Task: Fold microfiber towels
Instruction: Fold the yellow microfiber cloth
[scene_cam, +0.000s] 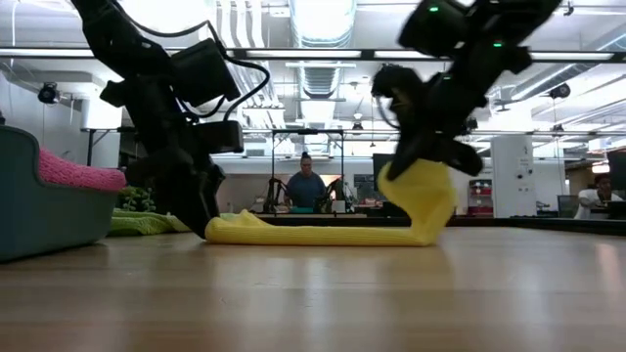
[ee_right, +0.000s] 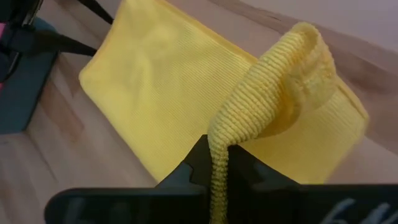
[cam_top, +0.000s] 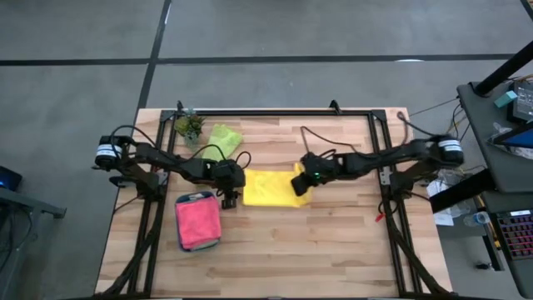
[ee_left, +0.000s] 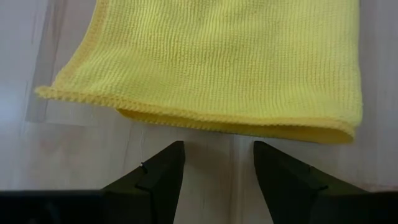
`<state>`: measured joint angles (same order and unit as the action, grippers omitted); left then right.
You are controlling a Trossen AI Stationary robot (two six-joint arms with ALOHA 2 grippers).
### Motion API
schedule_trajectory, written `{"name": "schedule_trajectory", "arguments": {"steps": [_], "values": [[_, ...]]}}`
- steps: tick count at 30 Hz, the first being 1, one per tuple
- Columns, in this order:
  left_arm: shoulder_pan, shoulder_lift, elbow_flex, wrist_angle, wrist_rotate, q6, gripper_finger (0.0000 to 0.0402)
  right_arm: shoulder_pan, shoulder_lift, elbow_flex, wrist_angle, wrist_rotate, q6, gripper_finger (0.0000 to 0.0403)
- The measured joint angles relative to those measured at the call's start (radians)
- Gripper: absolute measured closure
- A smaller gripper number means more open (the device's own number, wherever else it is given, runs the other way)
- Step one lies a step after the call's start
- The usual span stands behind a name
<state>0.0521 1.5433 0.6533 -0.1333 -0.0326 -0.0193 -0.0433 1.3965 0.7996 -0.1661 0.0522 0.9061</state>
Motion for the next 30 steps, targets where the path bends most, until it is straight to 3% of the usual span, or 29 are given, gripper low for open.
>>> {"name": "schedule_trajectory", "arguments": {"steps": [17, 30], "values": [[0.000, 0.000, -0.006, 0.032, 0.005, 0.000, 0.0221, 0.003, 0.394, 0.425, 0.000, -0.031, -0.200, 0.0391], [-0.001, 0.000, -0.006, 0.054, 0.005, 0.000, 0.0221, 0.008, 0.492, 0.541, 0.003, -0.055, -0.237, 0.0390]]}}
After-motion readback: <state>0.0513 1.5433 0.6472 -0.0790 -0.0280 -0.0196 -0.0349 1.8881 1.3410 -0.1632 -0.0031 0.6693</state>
